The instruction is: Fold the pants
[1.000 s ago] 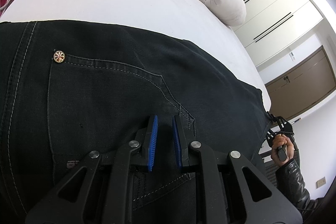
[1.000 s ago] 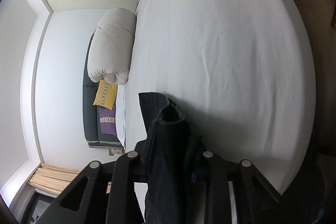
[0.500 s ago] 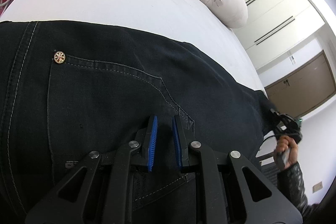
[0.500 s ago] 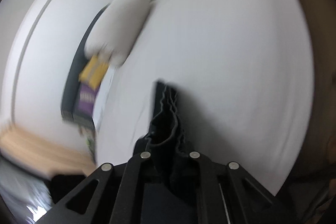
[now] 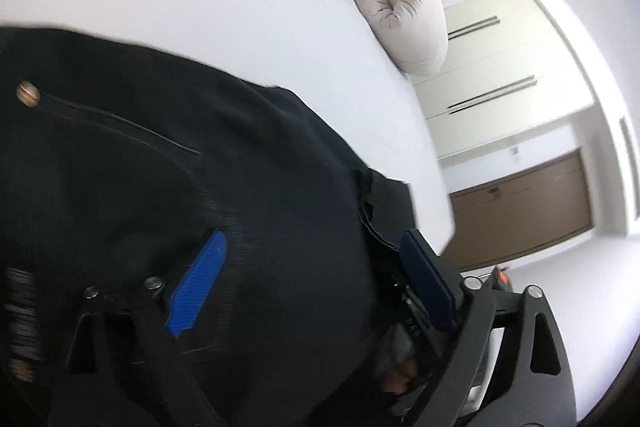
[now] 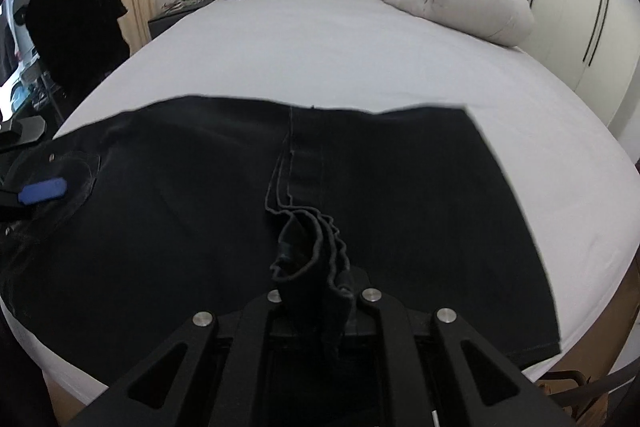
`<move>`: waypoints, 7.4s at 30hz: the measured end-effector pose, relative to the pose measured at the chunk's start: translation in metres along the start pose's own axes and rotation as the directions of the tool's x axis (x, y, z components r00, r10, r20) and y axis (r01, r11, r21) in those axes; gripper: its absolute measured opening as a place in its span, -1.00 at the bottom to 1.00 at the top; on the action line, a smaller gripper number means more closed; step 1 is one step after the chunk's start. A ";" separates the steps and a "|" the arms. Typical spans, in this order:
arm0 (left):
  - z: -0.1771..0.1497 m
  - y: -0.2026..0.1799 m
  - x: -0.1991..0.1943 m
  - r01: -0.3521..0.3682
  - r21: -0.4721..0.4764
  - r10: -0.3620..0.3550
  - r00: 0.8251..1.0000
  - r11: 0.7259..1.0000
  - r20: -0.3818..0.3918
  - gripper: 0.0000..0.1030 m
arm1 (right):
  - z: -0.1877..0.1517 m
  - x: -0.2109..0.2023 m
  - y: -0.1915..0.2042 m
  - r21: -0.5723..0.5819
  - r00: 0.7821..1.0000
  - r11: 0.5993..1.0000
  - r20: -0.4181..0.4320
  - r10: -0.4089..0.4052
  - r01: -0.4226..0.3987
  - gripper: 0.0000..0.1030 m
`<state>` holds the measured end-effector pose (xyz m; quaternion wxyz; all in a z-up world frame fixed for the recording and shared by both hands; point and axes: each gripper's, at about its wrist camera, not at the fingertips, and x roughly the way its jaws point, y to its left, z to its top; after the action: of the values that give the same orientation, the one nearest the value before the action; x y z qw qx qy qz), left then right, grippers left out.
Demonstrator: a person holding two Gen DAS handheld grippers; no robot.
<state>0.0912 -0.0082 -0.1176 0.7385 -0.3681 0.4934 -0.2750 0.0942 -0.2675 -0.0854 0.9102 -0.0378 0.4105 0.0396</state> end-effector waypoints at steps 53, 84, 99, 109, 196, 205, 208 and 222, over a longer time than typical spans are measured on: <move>0.011 -0.081 0.053 -0.265 0.393 0.328 0.939 0.880 -0.103 -0.69 | 0.057 0.002 -0.032 0.326 0.685 0.673 -0.094 0.722 -0.664 -0.25; -0.032 -0.038 0.017 -0.249 0.463 0.311 0.949 0.851 -0.060 -0.69 | -0.043 0.066 -0.088 0.646 0.525 0.435 -0.061 0.849 -0.628 -1.00; -0.077 -0.017 -0.146 -0.241 0.287 0.199 0.966 0.927 0.168 -0.66 | 0.009 0.122 0.008 0.602 0.553 0.515 -0.142 0.821 -0.610 -1.00; -0.116 0.090 -0.255 -0.067 -0.218 0.148 0.914 0.974 0.379 0.79 | 0.071 0.067 0.052 0.485 0.506 0.451 -0.020 0.862 -0.749 -0.88; -0.138 -0.192 0.064 -0.336 0.739 0.454 0.890 0.583 0.046 -0.67 | 0.049 0.121 -0.020 0.557 0.485 0.511 -0.208 0.849 -0.655 -0.65; -0.120 -0.187 0.074 -0.335 0.741 0.462 0.886 0.582 0.037 -0.67 | 0.058 0.109 -0.019 0.489 0.557 0.575 -0.200 0.806 -0.656 -0.75; -0.113 -0.181 0.066 -0.329 0.742 0.461 0.887 0.583 0.031 -0.67 | 0.061 0.106 -0.022 0.483 0.569 0.582 -0.191 0.800 -0.654 -0.75; -0.113 -0.214 0.096 -0.221 0.807 0.440 0.896 0.548 -0.054 -0.71 | 0.053 0.095 -0.083 0.502 0.655 0.616 -0.124 0.745 -0.607 -0.76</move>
<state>0.0117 -0.2366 -0.0215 0.7936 0.1295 0.4727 -0.3606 0.2050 -0.3407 -0.1186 0.7311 0.3117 0.5337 0.2891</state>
